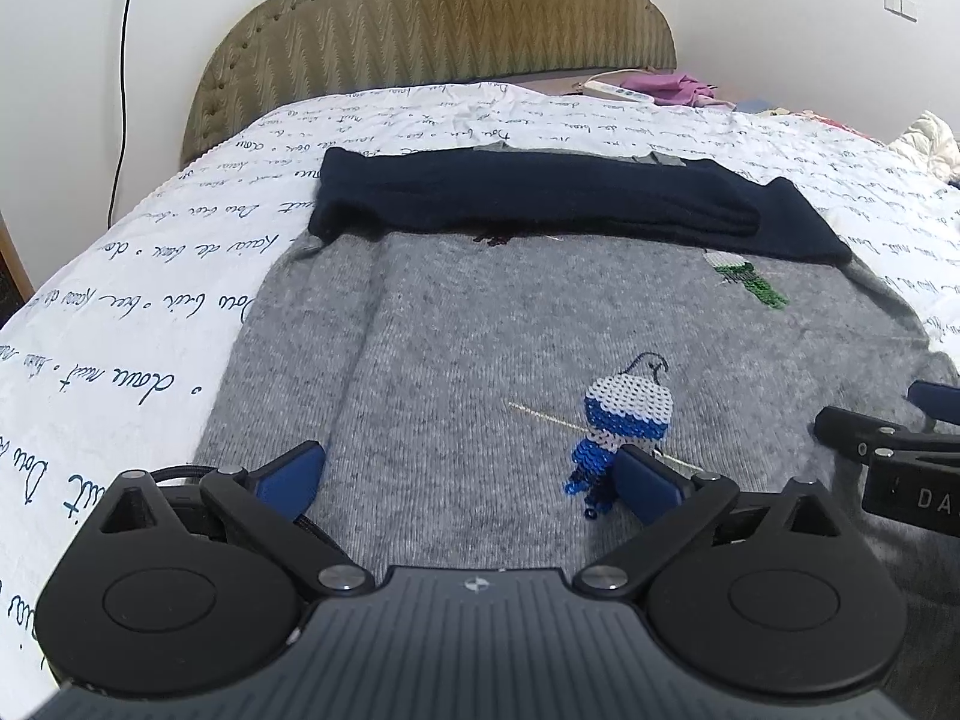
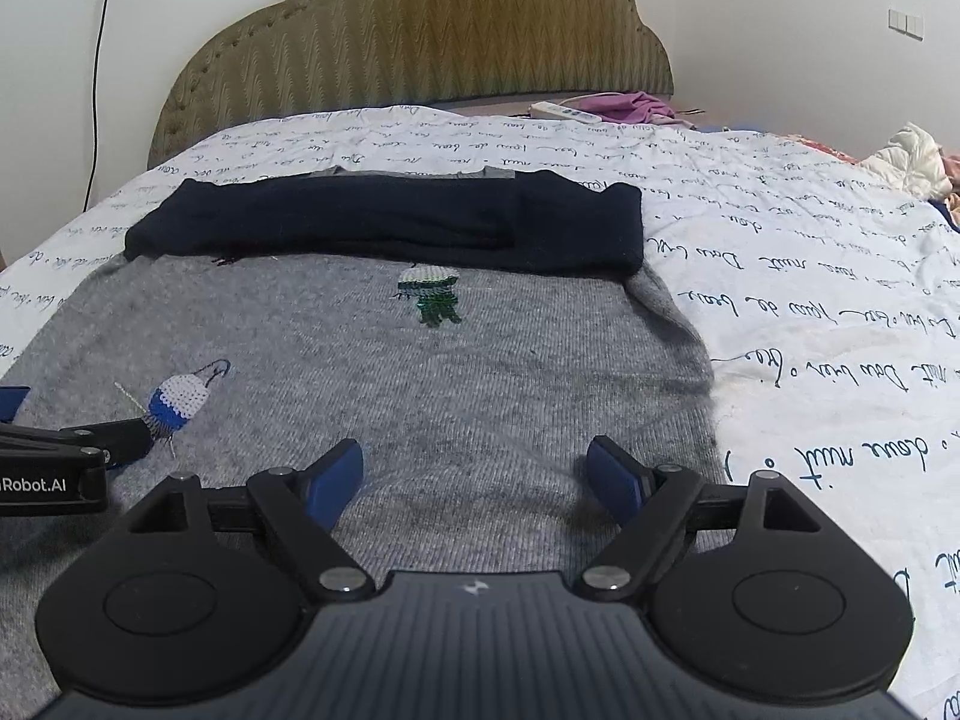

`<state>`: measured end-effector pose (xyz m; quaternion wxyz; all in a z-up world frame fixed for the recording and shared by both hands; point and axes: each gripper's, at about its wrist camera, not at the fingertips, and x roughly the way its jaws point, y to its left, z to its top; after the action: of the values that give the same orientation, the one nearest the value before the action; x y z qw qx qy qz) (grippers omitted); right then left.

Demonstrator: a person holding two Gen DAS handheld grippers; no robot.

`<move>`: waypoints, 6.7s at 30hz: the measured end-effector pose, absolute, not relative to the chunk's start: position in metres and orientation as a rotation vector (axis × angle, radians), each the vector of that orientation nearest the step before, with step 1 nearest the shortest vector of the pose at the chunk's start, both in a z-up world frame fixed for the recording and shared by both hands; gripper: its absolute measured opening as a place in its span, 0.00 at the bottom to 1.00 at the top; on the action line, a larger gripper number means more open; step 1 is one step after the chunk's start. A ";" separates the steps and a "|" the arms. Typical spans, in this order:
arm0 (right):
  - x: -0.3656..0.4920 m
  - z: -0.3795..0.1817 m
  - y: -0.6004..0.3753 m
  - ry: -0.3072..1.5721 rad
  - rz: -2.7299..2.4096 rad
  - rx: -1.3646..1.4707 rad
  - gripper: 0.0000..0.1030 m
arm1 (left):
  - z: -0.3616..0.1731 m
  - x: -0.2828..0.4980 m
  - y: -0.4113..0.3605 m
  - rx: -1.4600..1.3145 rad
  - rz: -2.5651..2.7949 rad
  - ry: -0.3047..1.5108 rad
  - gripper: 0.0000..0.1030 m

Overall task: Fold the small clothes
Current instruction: 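Move both open tools along the grey sweater body toward its hem, then grasp the grey sweater hem with the left tool while the right tool grasps it too, then lift the held hem with both tools and fold it toward the navy sleeves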

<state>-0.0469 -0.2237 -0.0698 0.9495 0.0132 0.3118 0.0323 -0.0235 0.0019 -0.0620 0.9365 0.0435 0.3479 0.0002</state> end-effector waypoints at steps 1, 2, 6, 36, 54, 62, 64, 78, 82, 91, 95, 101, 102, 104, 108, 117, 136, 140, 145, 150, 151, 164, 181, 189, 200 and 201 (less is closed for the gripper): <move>-0.048 -0.070 -0.223 0.633 0.065 0.025 0.80 | -0.062 -0.025 0.001 0.092 0.000 0.710 1.00; -0.049 -0.070 -0.223 0.631 0.063 0.022 0.81 | -0.062 -0.026 0.001 0.095 0.000 0.708 1.00; -0.051 -0.073 -0.221 0.623 0.057 0.012 0.87 | -0.064 -0.029 0.000 0.103 -0.001 0.698 1.00; -0.078 -0.068 -0.228 0.644 0.096 0.051 1.00 | -0.058 -0.054 0.004 0.113 -0.004 0.700 1.00; -0.126 -0.054 -0.248 0.657 0.176 0.151 1.00 | -0.038 -0.098 0.026 0.105 -0.011 0.715 0.99; -0.146 -0.050 -0.270 0.639 0.163 0.185 1.00 | -0.033 -0.121 0.066 0.044 -0.002 0.729 1.00; -0.151 -0.049 -0.277 0.636 0.174 0.211 1.00 | -0.032 -0.126 0.080 0.017 0.010 0.734 1.00; -0.173 -0.054 -0.326 0.685 0.154 0.272 1.00 | -0.044 -0.142 0.135 -0.200 -0.244 0.855 0.84; -0.182 -0.058 -0.350 0.698 0.139 0.322 1.00 | -0.043 -0.147 0.130 -0.153 -0.278 0.863 0.83; -0.193 -0.065 -0.360 0.734 0.172 0.355 0.99 | -0.047 -0.150 0.117 -0.086 -0.331 0.875 0.75; -0.198 -0.068 -0.357 0.765 0.198 0.346 0.90 | -0.047 -0.149 0.121 -0.107 -0.332 0.871 0.66; -0.200 -0.068 -0.324 0.792 0.291 0.290 0.46 | -0.047 -0.147 0.118 -0.130 -0.336 0.874 0.24; -0.200 -0.068 -0.318 0.793 0.301 0.283 0.30 | -0.047 -0.147 0.117 -0.138 -0.339 0.879 0.16; -0.200 -0.069 -0.306 0.781 0.297 0.246 0.12 | -0.047 -0.147 0.116 -0.147 -0.331 0.879 0.14; -0.202 -0.063 -0.290 0.724 0.275 0.177 0.09 | -0.042 -0.148 0.109 -0.132 -0.302 0.866 0.12; -0.171 -0.017 -0.294 0.556 0.256 0.136 0.08 | 0.003 -0.130 0.080 -0.053 -0.292 0.734 0.12; -0.064 -0.058 -0.321 0.686 0.212 0.287 0.10 | -0.032 -0.041 0.088 -0.158 -0.218 0.827 0.27; -0.068 -0.062 -0.331 0.722 0.253 0.384 0.10 | -0.034 -0.050 0.088 -0.168 -0.229 0.822 0.30; -0.077 -0.066 -0.340 0.761 0.332 0.508 0.20 | -0.036 -0.065 0.093 -0.214 -0.268 0.813 0.49; -0.091 -0.068 -0.337 0.751 0.368 0.516 0.41 | -0.046 -0.077 0.099 -0.242 -0.276 0.837 0.47; -0.091 -0.067 -0.334 0.748 0.360 0.490 0.37 | -0.048 -0.078 0.100 -0.233 -0.267 0.844 0.30; -0.090 -0.008 -0.320 0.557 0.372 0.407 0.06 | 0.014 -0.082 0.094 -0.164 -0.233 0.687 0.12; -0.042 0.047 -0.314 0.331 0.227 0.306 0.06 | 0.081 -0.026 0.086 -0.073 -0.120 0.582 0.09; -0.018 0.053 -0.315 0.289 0.181 0.317 0.06 | 0.089 0.006 0.081 -0.042 -0.067 0.603 0.09; 0.006 0.059 -0.323 0.245 0.153 0.360 0.06 | 0.095 0.040 0.070 -0.004 -0.028 0.608 0.09; 0.008 0.060 -0.323 0.241 0.148 0.357 0.06 | 0.096 0.043 0.069 -0.002 -0.028 0.608 0.09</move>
<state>0.0082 -0.3230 0.0601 0.9742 0.1768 0.1193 0.0733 0.0429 0.0693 0.0959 0.9541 -0.0008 0.2992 -0.0135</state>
